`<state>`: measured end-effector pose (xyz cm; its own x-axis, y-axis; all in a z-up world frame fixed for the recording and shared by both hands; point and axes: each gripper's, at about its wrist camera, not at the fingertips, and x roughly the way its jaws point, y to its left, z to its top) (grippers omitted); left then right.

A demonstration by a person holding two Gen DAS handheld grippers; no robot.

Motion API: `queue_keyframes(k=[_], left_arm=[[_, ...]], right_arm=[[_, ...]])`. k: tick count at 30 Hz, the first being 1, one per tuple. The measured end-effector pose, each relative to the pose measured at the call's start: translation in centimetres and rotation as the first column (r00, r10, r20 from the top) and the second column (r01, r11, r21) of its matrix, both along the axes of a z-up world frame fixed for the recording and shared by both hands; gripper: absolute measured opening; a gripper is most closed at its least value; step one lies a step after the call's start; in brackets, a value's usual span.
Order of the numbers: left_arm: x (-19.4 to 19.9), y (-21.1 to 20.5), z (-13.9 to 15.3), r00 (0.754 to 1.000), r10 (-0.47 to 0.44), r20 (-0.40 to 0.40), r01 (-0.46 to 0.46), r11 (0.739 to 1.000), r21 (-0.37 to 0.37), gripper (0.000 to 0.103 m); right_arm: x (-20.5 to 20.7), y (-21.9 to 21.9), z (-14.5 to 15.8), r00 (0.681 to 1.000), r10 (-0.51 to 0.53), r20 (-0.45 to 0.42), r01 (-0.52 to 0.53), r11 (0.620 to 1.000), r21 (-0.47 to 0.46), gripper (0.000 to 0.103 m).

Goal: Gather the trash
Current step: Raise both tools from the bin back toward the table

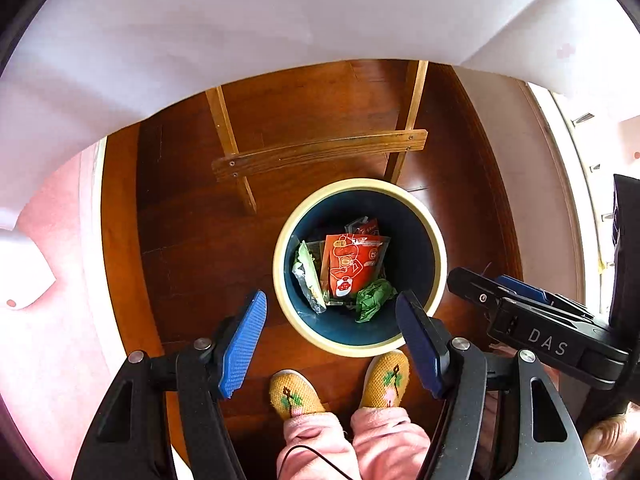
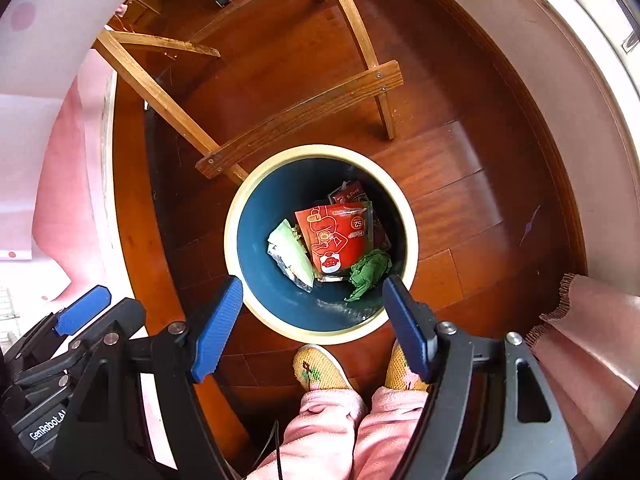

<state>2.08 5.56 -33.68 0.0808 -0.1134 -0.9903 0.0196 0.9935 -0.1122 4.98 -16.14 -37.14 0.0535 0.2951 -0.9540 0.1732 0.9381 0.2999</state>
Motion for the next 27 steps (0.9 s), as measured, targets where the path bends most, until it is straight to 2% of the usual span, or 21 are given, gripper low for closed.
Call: queue_keyframes(k=[4, 8, 14, 20, 27], left_arm=[[-0.2, 0.4, 2.2, 1.000, -0.001, 0.016, 0.000, 1.000, 0.006, 0.068], [-0.2, 0.6, 5.4, 0.999, 0.000, 0.033, 0.000, 1.000, 0.008, 0.068], [-0.6, 1.4, 13.1, 0.996, 0.005, 0.091, -0.005, 1.000, 0.000, 0.068], [-1.6, 1.9, 21.8, 0.986, -0.043, 0.159, 0.044, 0.999, 0.001, 0.069], [-2.4, 2.3, 30.7, 0.959, -0.118, 0.256, 0.118, 0.993, 0.015, 0.069]], right_arm=[[-0.4, 0.4, 2.1, 1.000, -0.010, 0.008, 0.010, 1.000, 0.001, 0.070], [-0.8, 0.7, 5.5, 1.000, -0.019, 0.022, 0.019, 1.000, 0.011, 0.070], [-1.9, 0.8, 12.5, 0.997, -0.053, 0.055, 0.051, 0.998, 0.039, 0.070], [-3.1, 1.6, 20.7, 0.991, -0.071, 0.113, 0.064, 0.996, 0.062, 0.070], [-3.9, 3.1, 30.1, 0.971, -0.025, 0.239, 0.025, 1.000, 0.002, 0.070]])
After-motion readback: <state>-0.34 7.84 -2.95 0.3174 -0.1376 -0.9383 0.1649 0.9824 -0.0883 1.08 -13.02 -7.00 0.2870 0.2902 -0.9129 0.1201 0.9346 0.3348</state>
